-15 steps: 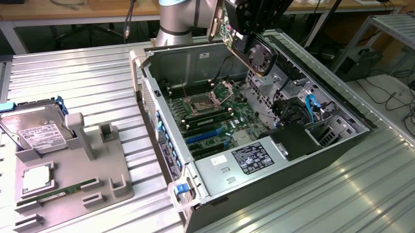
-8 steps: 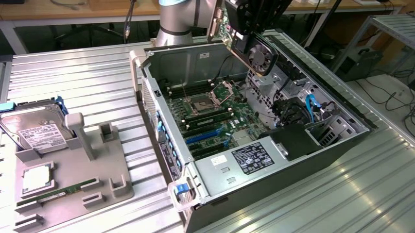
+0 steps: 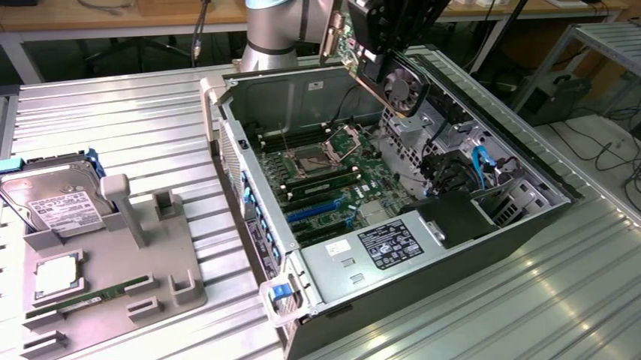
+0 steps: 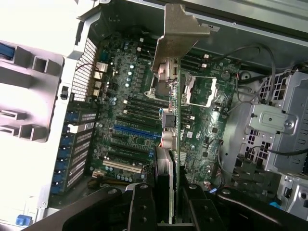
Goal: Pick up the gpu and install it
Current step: 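Insert the gpu into the slot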
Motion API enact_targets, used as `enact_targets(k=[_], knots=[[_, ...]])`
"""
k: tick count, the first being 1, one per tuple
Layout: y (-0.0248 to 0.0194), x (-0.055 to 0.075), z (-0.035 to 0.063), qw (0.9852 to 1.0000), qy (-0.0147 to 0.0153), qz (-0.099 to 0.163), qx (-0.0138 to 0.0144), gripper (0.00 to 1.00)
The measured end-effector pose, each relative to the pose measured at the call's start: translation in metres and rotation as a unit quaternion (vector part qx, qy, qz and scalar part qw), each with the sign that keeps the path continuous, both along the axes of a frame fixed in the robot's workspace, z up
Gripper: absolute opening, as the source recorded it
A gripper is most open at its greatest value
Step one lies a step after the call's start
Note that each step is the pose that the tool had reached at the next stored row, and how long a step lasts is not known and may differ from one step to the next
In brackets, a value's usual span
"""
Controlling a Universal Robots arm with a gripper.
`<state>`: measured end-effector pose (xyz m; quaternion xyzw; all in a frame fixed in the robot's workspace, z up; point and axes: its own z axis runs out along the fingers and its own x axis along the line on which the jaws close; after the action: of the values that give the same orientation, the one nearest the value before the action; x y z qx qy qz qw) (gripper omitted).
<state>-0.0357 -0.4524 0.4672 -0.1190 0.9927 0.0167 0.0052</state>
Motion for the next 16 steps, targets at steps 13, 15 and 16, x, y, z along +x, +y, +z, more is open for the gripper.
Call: enact_targets(k=[13, 15, 16], knots=[[-0.0004, 0.0000, 0.0000, 0.9999, 0.0000, 0.017, 0.0023, 0.27], [-0.0004, 0.0000, 0.0000, 0.9998, 0.0000, 0.020, 0.0026, 0.27], [-0.0004, 0.0000, 0.0000, 0.9998, 0.0000, 0.021, 0.0028, 0.27]])
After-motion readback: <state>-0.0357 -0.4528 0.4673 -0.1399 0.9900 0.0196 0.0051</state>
